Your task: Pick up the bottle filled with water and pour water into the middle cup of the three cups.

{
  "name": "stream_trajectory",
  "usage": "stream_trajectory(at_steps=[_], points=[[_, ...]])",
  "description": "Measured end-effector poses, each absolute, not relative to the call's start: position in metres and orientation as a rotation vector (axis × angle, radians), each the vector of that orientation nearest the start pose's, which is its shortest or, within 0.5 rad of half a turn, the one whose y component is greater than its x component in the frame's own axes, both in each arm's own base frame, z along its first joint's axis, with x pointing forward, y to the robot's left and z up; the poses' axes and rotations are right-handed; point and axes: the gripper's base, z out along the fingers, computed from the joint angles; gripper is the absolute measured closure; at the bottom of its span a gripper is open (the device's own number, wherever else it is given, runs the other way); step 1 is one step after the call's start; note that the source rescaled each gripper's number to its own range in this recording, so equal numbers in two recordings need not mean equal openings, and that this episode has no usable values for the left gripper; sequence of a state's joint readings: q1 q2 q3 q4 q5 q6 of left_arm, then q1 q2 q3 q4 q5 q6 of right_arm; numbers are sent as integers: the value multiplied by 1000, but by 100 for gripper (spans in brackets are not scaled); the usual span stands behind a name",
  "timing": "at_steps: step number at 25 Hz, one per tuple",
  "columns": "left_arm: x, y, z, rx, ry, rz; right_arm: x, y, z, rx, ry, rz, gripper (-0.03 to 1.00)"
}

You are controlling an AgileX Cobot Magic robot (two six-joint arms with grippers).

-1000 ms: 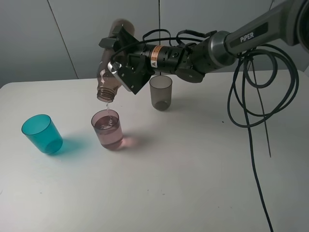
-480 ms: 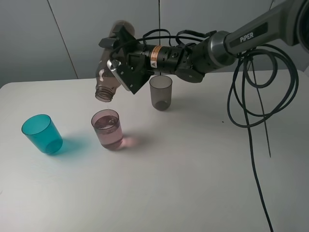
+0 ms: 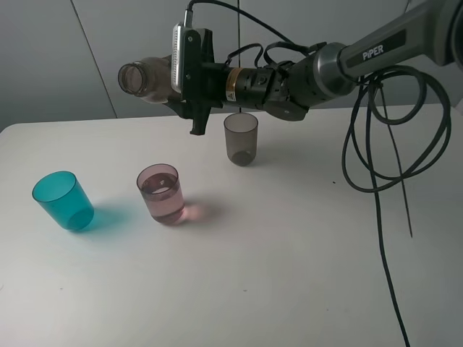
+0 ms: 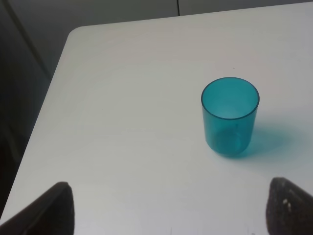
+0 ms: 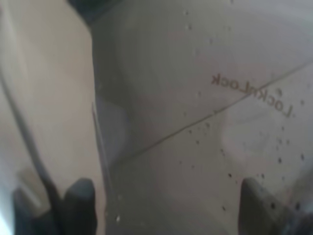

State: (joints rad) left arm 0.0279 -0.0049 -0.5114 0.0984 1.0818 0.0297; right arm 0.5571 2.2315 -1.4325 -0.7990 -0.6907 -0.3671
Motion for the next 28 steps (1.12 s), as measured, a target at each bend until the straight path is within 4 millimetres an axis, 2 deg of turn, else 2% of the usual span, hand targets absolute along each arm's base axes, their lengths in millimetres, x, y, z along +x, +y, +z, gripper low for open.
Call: stream_trajectory(at_steps=[5, 7, 11, 14, 17, 21, 25, 28], points=[[-8, 8, 279, -5, 2049, 154, 391, 291, 179, -1277, 1141, 286, 92], [-8, 8, 279, -5, 2049, 154, 393, 281, 189, -1203, 1195, 338, 92], [-8, 8, 279, -5, 2049, 154, 392, 241, 210, -1069, 1281, 360, 92], [-8, 8, 279, -5, 2049, 154, 387, 199, 222, -989, 1348, 327, 92], [-8, 8, 279, -5, 2049, 154, 374, 161, 224, -909, 1428, 302, 92], [-8, 8, 279, -5, 2049, 154, 355, 125, 225, -790, 1513, 273, 92], [-8, 8, 279, -5, 2049, 154, 344, 102, 207, -584, 1662, 296, 92], [-8, 8, 279, -5, 2049, 154, 338, 93, 187, -443, 1769, 310, 92]])
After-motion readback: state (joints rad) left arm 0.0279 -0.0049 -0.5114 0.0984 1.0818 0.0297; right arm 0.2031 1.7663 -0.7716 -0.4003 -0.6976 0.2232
